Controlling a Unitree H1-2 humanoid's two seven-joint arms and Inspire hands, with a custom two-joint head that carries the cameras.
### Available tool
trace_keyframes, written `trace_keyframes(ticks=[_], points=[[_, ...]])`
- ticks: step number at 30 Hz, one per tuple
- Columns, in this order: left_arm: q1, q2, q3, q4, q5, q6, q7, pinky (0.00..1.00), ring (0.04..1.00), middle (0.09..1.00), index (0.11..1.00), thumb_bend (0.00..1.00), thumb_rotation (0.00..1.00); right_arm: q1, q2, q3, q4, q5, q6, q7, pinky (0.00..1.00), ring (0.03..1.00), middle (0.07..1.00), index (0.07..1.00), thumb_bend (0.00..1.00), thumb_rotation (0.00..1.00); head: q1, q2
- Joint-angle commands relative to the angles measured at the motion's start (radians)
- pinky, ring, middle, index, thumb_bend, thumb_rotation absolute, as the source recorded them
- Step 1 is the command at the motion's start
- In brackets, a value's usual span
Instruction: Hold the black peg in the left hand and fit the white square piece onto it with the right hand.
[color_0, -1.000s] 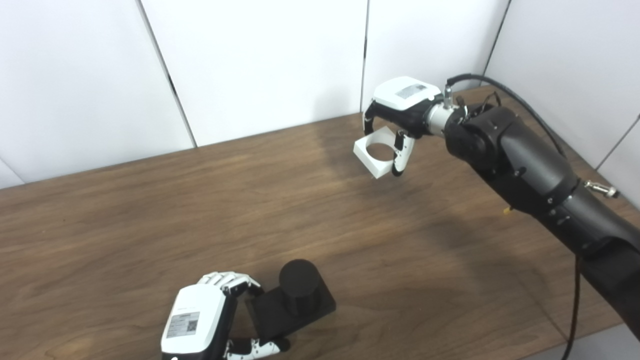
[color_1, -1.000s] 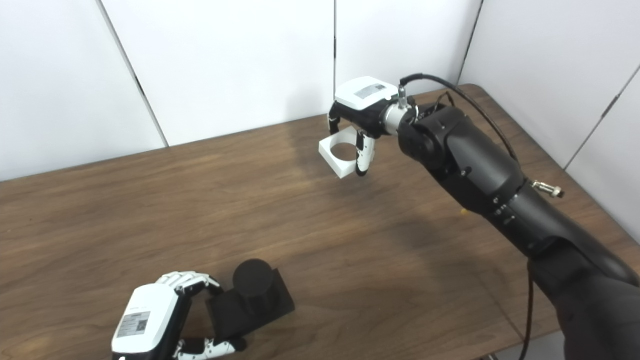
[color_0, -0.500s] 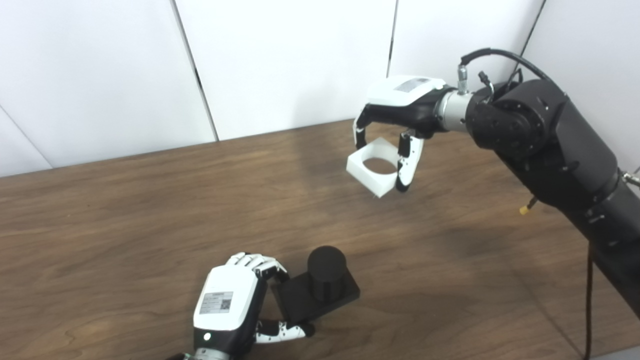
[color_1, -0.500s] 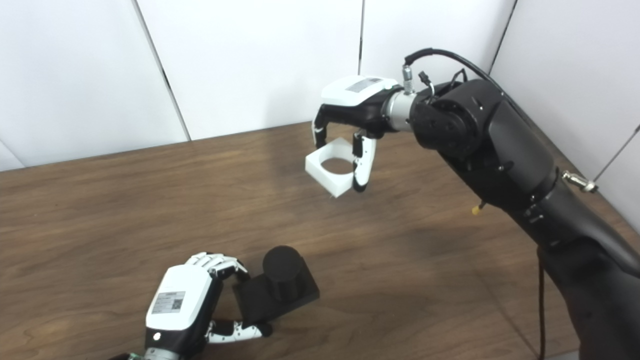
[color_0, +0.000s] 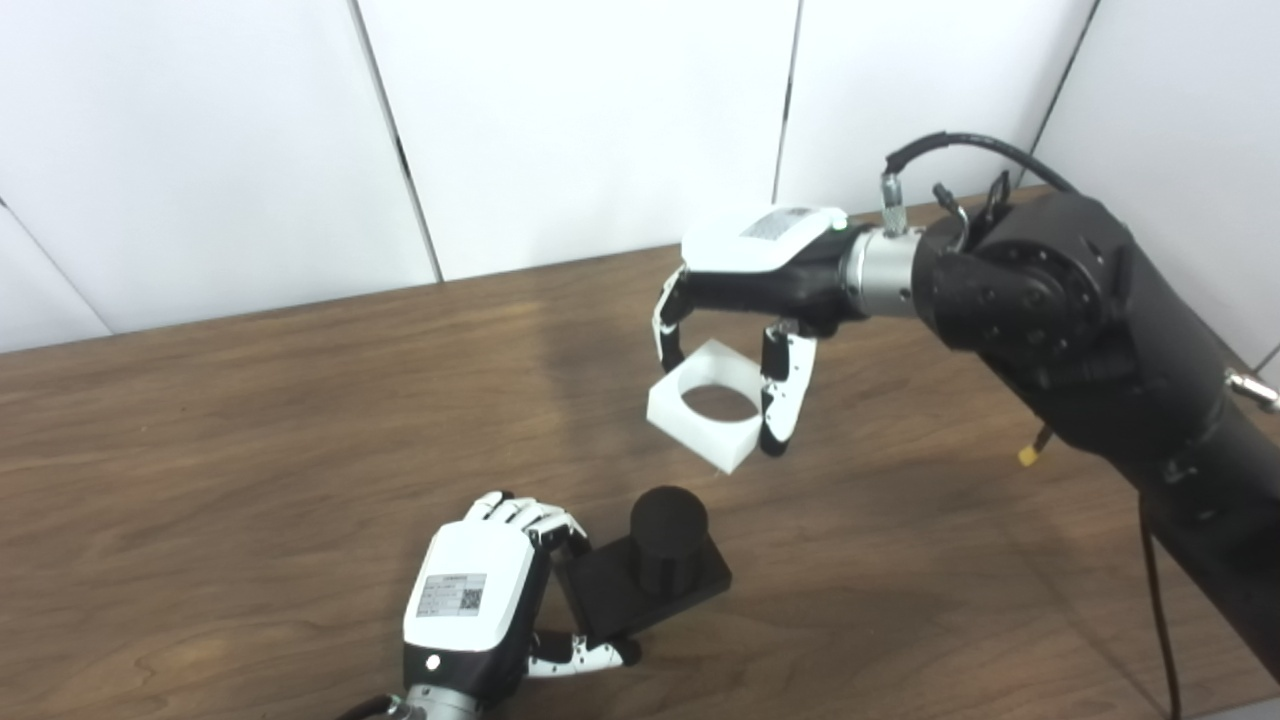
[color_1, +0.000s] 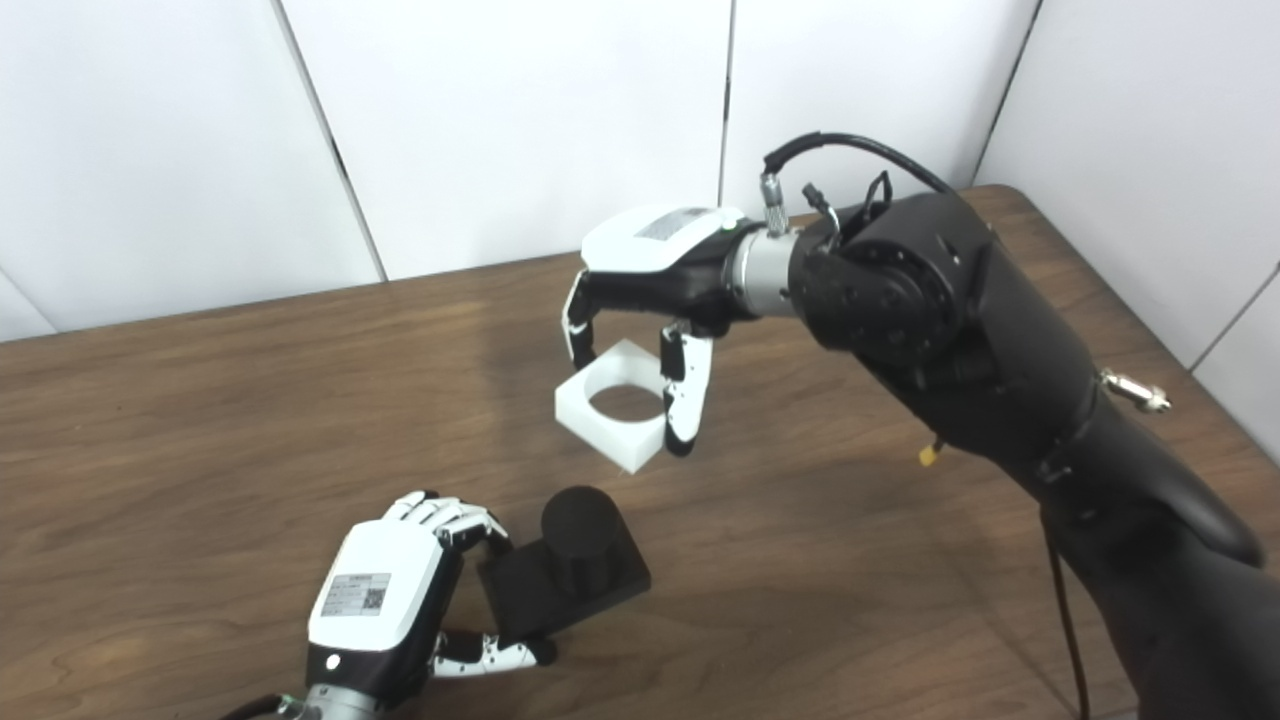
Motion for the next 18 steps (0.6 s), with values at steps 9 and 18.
trace_keyframes(ticks=[9, 18], points=[[0.014, 0.010, -0.029, 0.026, 0.064, 0.038, -0.064, 0.84, 0.776, 0.716, 0.485, 0.52, 0.05, -0.005, 0.029, -0.012, -0.080, -0.020, 0.024, 0.042, 0.75, 0.860, 0.743, 0.484, 0.52, 0.13, 0.003, 0.013], [0.014, 0.012, -0.029, 0.020, 0.064, 0.041, -0.067, 0.85, 0.778, 0.716, 0.485, 0.52, 0.05, 0.022, 0.045, 0.000, -0.112, -0.001, 0.024, 0.039, 0.74, 0.851, 0.737, 0.483, 0.52, 0.13, -0.001, 0.018]])
